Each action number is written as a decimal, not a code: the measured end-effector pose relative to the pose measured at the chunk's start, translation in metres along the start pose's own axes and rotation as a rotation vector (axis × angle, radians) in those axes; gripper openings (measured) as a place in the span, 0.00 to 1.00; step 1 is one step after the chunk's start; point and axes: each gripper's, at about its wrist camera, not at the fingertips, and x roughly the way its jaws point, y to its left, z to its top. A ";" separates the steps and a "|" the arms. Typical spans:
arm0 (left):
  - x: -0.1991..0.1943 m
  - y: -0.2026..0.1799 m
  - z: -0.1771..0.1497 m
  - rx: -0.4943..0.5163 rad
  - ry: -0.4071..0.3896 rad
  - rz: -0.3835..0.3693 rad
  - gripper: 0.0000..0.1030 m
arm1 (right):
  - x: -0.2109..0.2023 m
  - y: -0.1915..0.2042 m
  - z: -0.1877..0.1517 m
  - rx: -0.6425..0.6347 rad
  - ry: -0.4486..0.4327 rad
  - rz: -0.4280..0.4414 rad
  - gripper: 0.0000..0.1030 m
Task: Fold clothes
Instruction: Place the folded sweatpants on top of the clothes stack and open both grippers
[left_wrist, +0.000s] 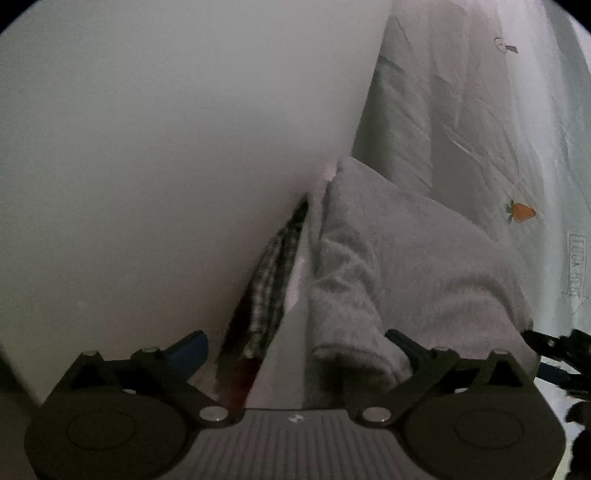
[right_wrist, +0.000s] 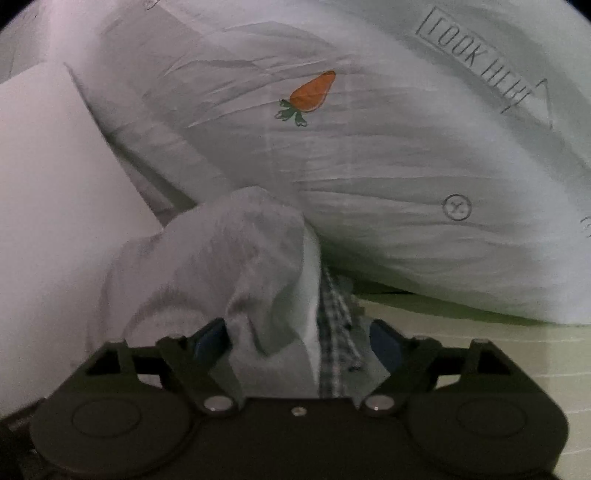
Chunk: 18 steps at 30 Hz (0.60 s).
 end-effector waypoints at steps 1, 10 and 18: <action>-0.009 -0.004 -0.001 0.023 -0.016 0.017 0.99 | -0.006 0.000 -0.002 -0.024 0.003 -0.019 0.90; -0.096 -0.061 -0.021 0.266 -0.146 0.127 1.00 | -0.097 0.009 -0.044 -0.164 -0.036 -0.065 1.00; -0.187 -0.112 -0.084 0.187 -0.138 0.149 1.00 | -0.193 0.001 -0.077 -0.170 -0.078 -0.035 1.00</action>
